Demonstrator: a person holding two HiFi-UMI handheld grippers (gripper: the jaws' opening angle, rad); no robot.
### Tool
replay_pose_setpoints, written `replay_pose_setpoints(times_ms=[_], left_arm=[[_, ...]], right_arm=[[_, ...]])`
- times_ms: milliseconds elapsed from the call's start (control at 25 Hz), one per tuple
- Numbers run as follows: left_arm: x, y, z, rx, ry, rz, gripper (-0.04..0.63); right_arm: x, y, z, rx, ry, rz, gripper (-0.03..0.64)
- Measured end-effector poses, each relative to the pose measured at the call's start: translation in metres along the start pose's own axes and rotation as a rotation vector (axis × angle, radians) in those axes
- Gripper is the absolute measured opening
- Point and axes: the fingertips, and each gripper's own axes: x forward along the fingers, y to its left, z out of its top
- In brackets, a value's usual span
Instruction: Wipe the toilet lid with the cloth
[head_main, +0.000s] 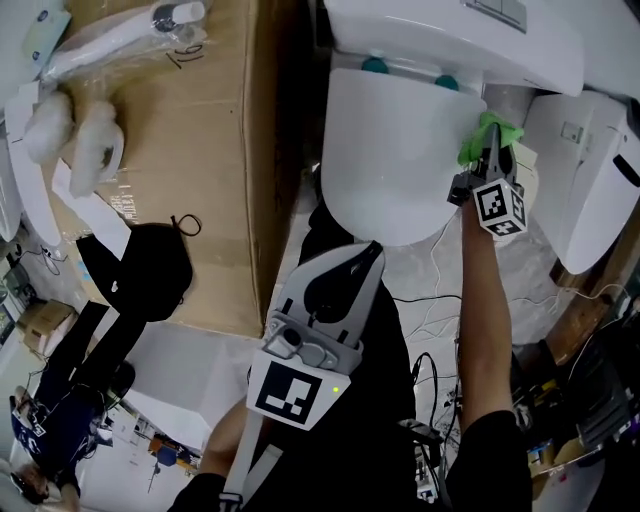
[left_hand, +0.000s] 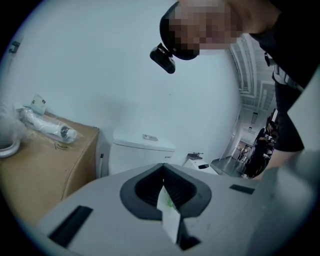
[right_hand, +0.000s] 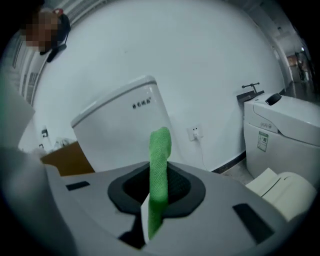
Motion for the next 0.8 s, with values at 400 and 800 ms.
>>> replay_pose_setpoints(times_ms=[400,800], left_arm=[[0.015,0.024,0.0,0.0,0.032,-0.004,0.003],[0.007,0.022,-0.011,-0.01,0.035,-0.01,0.003]], right_arm=[[0.066,0.013,-0.094,-0.114,0.348,-0.016,0.052],[0.084,0.055,-0.101,-0.33,0.412,0.166,0.052]])
